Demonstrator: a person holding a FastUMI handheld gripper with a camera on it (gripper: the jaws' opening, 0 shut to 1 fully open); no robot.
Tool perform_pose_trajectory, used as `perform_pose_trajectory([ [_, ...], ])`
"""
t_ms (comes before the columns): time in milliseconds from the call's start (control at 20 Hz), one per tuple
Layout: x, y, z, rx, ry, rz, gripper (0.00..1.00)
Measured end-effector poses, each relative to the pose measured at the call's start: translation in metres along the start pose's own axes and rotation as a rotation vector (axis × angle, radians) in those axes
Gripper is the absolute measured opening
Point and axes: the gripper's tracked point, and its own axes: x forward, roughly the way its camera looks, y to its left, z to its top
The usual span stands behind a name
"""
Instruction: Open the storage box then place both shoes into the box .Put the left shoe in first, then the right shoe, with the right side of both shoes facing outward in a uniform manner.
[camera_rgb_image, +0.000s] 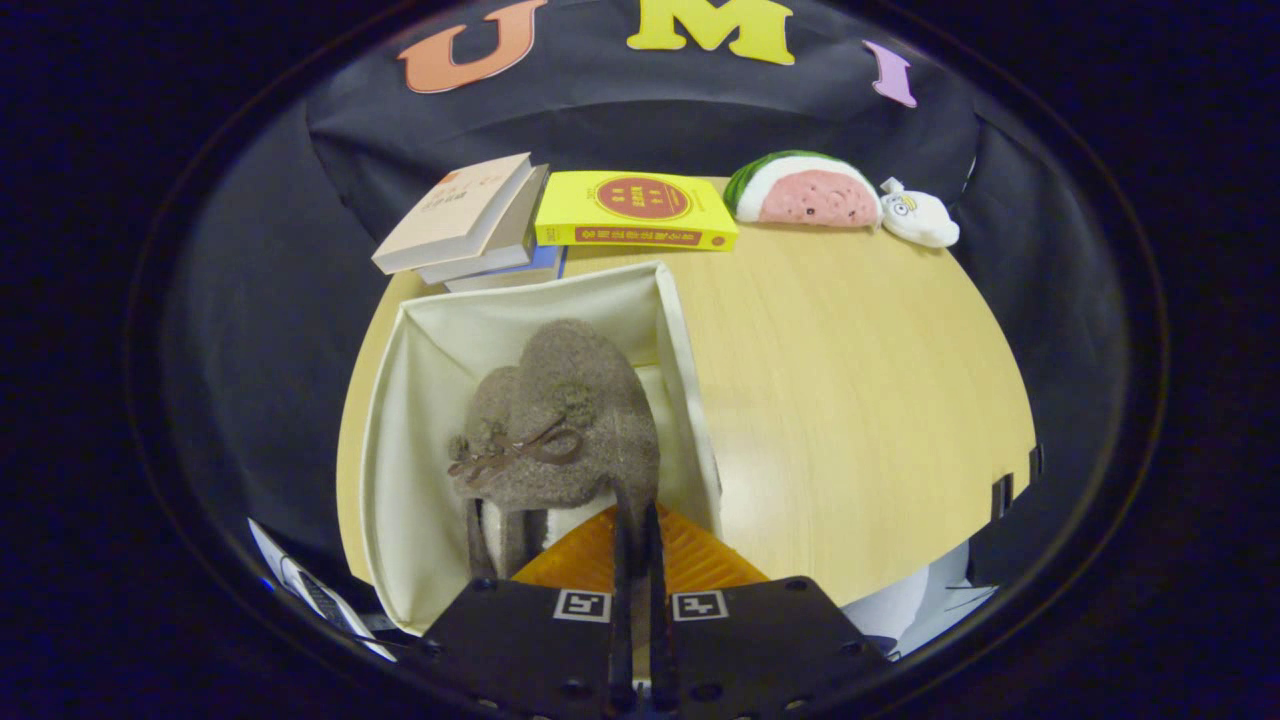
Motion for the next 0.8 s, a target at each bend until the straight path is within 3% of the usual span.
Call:
perform_pose_trajectory([
  [250,-0.018,-0.002,0.012,0.018,-0.078,0.051,0.09],
  [400,-0.036,-0.005,0.014,0.019,-0.115,0.118,0.23],
  [450,-0.043,-0.007,0.018,0.019,-0.147,0.143,0.23],
  [550,-0.058,-0.012,0.023,-0.013,-0.218,0.19,0.36],
  [650,-0.073,-0.027,0.031,-0.01,-0.304,0.215,0.56],
  [700,-0.081,-0.035,0.036,-0.005,-0.356,0.219,0.56],
  [800,-0.095,-0.05,0.046,-0.032,-0.455,0.21,0.69],
])
